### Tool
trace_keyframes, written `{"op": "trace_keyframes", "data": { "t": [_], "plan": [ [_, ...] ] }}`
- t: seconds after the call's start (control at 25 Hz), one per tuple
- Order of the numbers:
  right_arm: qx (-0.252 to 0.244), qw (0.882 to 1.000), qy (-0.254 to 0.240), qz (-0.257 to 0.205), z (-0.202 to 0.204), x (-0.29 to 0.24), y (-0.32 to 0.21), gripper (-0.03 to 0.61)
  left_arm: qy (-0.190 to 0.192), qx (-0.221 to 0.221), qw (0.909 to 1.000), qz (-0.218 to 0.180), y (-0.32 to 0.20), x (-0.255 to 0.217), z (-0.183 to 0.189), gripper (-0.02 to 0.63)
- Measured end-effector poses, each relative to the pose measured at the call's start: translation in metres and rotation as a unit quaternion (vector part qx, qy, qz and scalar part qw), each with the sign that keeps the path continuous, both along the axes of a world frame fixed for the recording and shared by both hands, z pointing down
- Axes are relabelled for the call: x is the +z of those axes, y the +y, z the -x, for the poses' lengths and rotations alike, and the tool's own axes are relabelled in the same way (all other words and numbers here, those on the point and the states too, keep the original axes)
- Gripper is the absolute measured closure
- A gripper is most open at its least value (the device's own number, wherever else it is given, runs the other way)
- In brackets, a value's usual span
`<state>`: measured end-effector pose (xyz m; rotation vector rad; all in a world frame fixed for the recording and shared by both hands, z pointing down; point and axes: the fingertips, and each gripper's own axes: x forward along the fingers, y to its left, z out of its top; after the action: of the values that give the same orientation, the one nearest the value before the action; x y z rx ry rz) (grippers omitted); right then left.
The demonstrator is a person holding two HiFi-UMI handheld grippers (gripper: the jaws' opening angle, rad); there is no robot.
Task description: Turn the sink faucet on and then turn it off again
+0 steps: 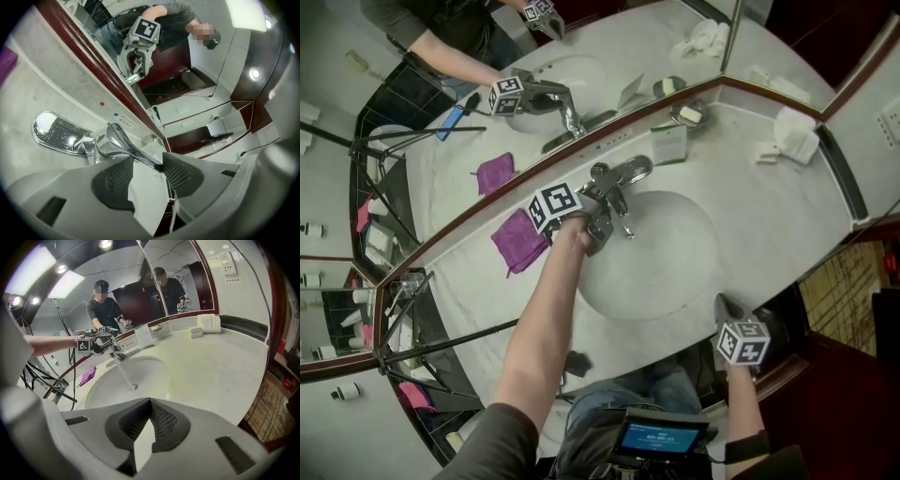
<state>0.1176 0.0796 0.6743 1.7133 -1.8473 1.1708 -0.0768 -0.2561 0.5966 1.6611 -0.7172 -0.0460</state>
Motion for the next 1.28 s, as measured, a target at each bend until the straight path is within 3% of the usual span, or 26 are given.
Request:
{"op": "trace_keyframes", "data": {
  "t": [0.8,1.28],
  "plan": [
    [0.002,1.0,-0.001,-0.001,0.002,0.002,0.001,0.563,-0.003,-0.006,0.9995,-0.03,0.0,0.003,-0.002,0.43],
    [0.005,1.0,0.002,-0.006,-0.003,-0.002,0.0,0.563,-0.004,0.0,0.9997,-0.024,0.01,0.017,-0.009,0.456]
  ]
}}
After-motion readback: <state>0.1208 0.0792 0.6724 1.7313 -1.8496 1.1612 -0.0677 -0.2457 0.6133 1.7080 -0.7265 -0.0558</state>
